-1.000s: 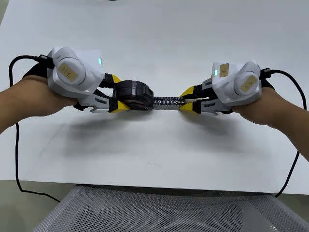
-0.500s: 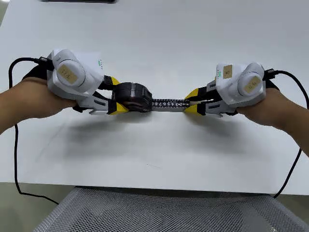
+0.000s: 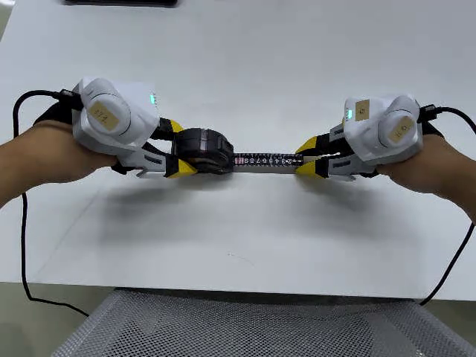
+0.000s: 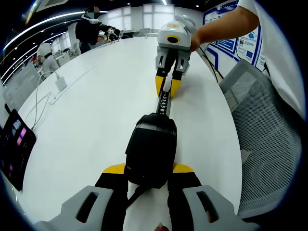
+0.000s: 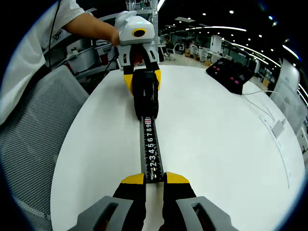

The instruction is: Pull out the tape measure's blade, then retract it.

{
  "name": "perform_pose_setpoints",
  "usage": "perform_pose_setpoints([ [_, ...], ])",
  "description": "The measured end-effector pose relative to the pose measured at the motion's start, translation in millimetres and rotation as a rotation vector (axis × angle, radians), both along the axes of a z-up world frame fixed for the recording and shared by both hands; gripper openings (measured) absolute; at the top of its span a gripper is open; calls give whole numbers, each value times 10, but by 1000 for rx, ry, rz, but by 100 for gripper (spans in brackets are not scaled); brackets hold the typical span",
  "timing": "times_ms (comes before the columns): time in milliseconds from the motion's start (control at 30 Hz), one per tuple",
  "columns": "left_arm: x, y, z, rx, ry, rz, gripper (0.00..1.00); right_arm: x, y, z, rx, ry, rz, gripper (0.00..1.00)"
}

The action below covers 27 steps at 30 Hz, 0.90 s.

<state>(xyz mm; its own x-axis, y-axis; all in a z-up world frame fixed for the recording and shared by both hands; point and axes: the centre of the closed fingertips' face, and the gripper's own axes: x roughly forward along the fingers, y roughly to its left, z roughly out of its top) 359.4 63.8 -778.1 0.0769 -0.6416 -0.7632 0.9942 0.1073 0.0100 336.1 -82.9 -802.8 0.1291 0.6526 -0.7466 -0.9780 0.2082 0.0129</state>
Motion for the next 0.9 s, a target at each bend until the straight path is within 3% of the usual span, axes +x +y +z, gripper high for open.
perform_pose_setpoints([
  [900, 1, -6, -4, 5, 5, -3, 26, -45, -358, -6, -49, 0, -13, 8],
])
